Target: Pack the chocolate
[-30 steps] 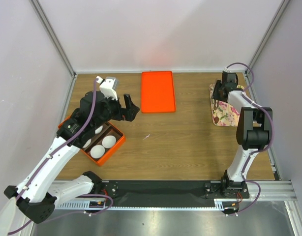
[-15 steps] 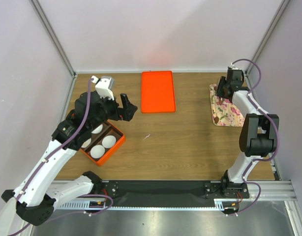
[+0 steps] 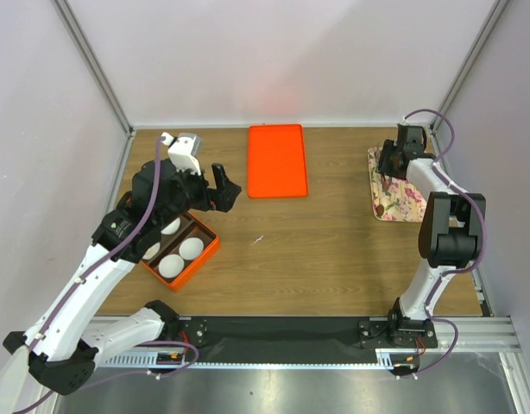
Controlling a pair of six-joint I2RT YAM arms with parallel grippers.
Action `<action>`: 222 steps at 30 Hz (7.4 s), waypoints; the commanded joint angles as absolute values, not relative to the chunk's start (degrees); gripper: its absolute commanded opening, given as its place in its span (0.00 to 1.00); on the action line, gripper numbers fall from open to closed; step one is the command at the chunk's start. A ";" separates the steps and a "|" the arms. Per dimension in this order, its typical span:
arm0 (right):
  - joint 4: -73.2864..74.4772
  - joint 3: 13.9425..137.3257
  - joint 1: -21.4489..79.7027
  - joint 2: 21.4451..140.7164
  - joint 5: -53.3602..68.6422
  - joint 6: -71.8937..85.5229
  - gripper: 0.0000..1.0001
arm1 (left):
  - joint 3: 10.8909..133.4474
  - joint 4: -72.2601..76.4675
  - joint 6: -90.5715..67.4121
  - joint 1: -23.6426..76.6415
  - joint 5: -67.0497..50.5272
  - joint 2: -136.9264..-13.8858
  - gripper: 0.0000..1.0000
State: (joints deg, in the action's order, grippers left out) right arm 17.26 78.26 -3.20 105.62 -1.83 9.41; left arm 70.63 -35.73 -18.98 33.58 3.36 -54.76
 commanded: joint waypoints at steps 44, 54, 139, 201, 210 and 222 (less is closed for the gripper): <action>16.96 81.04 -3.34 105.74 0.09 10.28 0.36 | 74.18 -35.77 -17.75 33.22 4.66 -54.75 1.00; 21.79 81.48 -3.16 99.06 -2.55 10.37 0.33 | 80.85 -38.84 -15.29 32.87 9.48 -59.15 1.00; -4.39 92.37 61.79 117.08 5.81 5.89 0.41 | 86.39 -39.72 -22.06 14.59 2.29 -51.41 1.00; 33.92 55.90 2.20 69.43 -9.23 15.12 0.42 | 58.62 -31.73 -23.03 16.87 -17.75 -51.77 1.00; 33.49 53.44 2.20 68.99 -8.00 14.94 0.43 | 58.80 -32.52 -22.24 16.87 -17.23 -51.33 1.00; 32.43 51.86 2.20 69.34 -7.30 14.15 0.43 | 58.62 -31.99 -22.68 16.87 -17.93 -51.68 1.00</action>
